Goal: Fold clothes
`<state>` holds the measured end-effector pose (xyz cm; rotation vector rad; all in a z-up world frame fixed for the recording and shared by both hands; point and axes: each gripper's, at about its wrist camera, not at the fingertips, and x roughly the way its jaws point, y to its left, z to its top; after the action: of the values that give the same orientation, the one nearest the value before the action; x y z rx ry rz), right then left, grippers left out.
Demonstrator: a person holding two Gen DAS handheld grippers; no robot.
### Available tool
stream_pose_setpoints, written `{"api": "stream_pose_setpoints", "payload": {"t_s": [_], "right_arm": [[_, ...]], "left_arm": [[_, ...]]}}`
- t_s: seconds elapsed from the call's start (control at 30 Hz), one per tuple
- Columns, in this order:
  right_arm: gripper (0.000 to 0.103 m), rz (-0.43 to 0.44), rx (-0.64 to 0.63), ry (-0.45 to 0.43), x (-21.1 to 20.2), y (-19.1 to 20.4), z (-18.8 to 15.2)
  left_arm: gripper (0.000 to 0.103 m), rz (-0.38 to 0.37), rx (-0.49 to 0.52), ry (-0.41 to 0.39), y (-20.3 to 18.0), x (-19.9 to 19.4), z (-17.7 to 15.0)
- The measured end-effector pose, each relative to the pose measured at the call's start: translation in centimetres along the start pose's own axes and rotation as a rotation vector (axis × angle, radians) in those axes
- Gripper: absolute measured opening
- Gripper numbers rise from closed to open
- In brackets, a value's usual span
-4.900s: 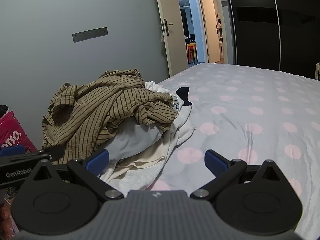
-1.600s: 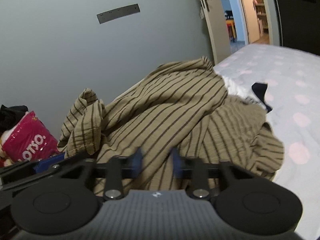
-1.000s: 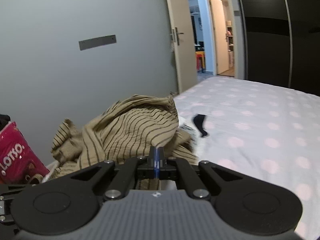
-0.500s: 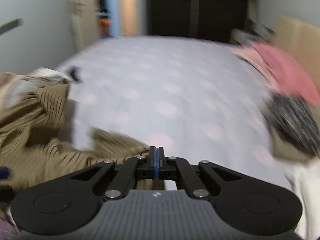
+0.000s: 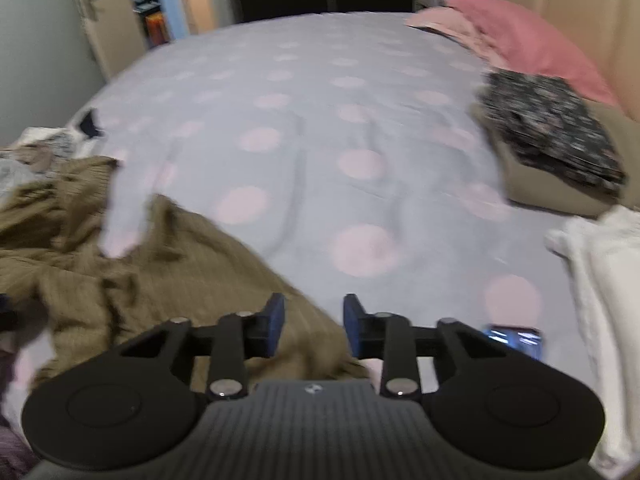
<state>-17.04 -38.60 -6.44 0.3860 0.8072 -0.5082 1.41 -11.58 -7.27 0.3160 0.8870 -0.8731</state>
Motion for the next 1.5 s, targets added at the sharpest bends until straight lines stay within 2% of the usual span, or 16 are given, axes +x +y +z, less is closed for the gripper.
{"api": "stream_pose_setpoints", "payload": {"t_s": [0.07, 0.2, 0.37, 0.43, 0.5, 0.53, 0.57, 0.7, 0.77, 0.87, 1.03, 1.23, 1.37, 1.43, 1.5], "right_arm": [[0.044, 0.049, -0.030, 0.003, 0.6, 1.5, -0.2], [0.045, 0.081, -0.100, 0.043, 2.9, 4.0, -2.1], [0.049, 0.120, -0.187, 0.094, 5.8, 7.0, -4.5], [0.048, 0.136, -0.223, 0.114, 6.9, 8.3, -5.4], [0.046, 0.128, -0.238, 0.129, 7.6, 8.1, -6.2], [0.044, 0.125, -0.236, 0.137, 7.9, 7.9, -6.4], [0.037, 0.124, -0.225, 0.144, 8.1, 7.5, -6.5], [0.016, 0.128, -0.171, 0.144, 8.0, 6.0, -6.2], [0.007, 0.119, -0.142, 0.133, 7.7, 5.5, -5.9], [0.003, 0.078, -0.109, 0.094, 6.9, 4.8, -5.1], [0.002, -0.013, -0.046, 0.020, 5.3, 3.1, -3.7], [0.002, -0.171, 0.014, -0.080, 2.3, 0.3, -1.8], [0.001, -0.268, 0.105, -0.062, 1.4, -3.5, -0.6], [0.001, -0.318, 0.150, -0.027, 1.3, -5.5, -0.4], [0.001, -0.359, 0.182, 0.017, 1.4, -7.1, -0.7]], "left_arm": [[0.059, -0.019, -0.008, 0.000, -0.5, 0.6, 0.1], [0.059, -0.064, 0.004, 0.017, -1.7, 2.4, -0.3], [0.058, -0.076, 0.037, 0.086, -2.9, 5.3, -1.4], [0.054, -0.066, 0.060, 0.122, -3.1, 6.5, -1.8], [0.037, -0.020, 0.095, 0.143, -3.4, 7.5, -2.2], [0.034, -0.002, 0.106, 0.151, -3.5, 7.9, -2.3], [0.030, 0.004, 0.104, 0.155, -3.4, 8.1, -2.3], [0.009, -0.016, 0.046, 0.153, -2.7, 8.3, -2.0], [0.004, -0.015, 0.032, 0.130, -2.5, 7.8, -1.7], [0.000, 0.018, 0.033, 0.067, -2.2, 6.4, -1.1], [0.000, 0.078, 0.008, -0.039, -0.9, 3.4, 0.1], [0.000, 0.077, -0.006, -0.073, -0.1, 1.2, 0.9], [0.000, 0.058, -0.010, -0.057, 0.2, 1.0, 1.2], [0.005, 0.054, -0.010, -0.046, 0.5, 0.9, 1.3], [0.016, 0.055, -0.011, -0.033, 0.9, 0.8, 1.4]]}}
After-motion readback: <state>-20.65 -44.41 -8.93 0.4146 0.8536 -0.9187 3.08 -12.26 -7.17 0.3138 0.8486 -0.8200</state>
